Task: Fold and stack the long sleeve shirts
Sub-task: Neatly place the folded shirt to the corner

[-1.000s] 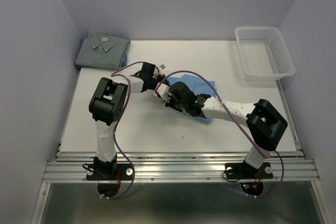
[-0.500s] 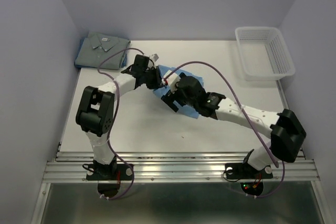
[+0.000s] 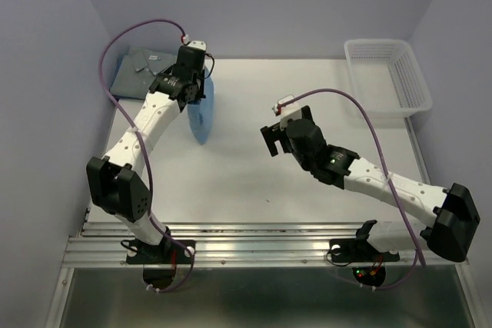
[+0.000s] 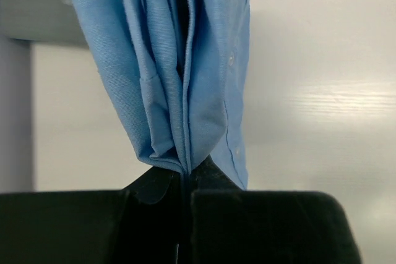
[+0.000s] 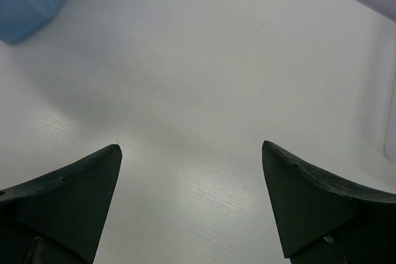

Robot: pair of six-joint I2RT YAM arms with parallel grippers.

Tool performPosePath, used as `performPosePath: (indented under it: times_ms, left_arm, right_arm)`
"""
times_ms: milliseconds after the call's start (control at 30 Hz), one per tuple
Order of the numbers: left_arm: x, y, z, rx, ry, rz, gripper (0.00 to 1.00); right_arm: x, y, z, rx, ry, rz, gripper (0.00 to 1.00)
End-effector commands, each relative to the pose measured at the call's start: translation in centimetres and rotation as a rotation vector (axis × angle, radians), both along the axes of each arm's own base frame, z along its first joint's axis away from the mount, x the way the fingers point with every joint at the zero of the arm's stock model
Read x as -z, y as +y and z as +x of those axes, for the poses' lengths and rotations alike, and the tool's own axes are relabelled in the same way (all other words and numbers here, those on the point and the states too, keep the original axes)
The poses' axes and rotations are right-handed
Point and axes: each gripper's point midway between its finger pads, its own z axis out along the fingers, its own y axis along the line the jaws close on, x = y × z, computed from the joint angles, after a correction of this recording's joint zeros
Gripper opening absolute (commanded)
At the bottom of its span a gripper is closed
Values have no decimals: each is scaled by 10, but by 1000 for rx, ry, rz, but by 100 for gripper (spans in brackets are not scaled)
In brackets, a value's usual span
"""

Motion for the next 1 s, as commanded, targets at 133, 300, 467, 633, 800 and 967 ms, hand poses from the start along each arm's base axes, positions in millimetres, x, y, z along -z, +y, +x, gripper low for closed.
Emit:
performPosePath:
  times_ms: [133, 300, 467, 633, 800, 967]
  left_arm:
    - [-68, 118, -37, -264, 15, 657, 0]
    - [-53, 123, -23, -310, 88, 737, 0]
    - [-57, 129, -6, -379, 106, 813, 0]
    - [-5, 103, 8, -322, 183, 829, 0]
    - [39, 38, 5, -258, 208, 732, 0]
    - [103, -33, -12, -150, 283, 651, 0]
  right_arm:
    - [-15, -11, -4, 57, -40, 77, 100]
    - [-14, -14, -6, 54, -39, 69, 100]
    - [-13, -20, -9, 52, -47, 36, 100]
    - [-13, -22, -9, 54, -49, 26, 100]
    - [-11, -19, -8, 47, -43, 20, 100]
    - [-9, -18, -8, 39, -38, 16, 100]
